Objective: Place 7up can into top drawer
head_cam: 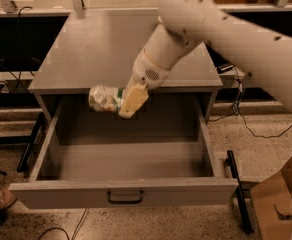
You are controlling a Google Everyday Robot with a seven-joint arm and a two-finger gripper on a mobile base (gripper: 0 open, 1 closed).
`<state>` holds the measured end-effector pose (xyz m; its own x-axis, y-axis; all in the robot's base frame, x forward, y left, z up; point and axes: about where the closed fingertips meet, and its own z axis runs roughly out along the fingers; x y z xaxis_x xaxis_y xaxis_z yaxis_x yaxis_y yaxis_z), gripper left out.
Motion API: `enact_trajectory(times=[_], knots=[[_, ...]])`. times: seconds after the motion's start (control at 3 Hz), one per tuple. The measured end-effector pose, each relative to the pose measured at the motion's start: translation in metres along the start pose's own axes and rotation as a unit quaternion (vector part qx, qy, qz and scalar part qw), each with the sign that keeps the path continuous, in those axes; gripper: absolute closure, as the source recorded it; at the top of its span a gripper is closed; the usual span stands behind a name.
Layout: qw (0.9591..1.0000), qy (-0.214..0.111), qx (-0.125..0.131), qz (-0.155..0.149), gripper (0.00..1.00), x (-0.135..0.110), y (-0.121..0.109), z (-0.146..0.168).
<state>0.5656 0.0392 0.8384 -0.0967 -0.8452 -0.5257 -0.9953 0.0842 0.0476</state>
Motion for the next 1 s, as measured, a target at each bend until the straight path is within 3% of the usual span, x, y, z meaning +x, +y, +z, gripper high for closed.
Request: enact_trajectory(times=[0.33, 0.67, 1.0], knots=[[0.9977, 0.03, -0.055, 0.024, 1.0, 0.022, 0.032, 0.058], [0.9977, 0.03, -0.055, 0.024, 1.0, 0.023, 0.032, 0.058], [0.9967, 0.047, -0.041, 0.053, 1.0, 0.048, 0.023, 0.072]])
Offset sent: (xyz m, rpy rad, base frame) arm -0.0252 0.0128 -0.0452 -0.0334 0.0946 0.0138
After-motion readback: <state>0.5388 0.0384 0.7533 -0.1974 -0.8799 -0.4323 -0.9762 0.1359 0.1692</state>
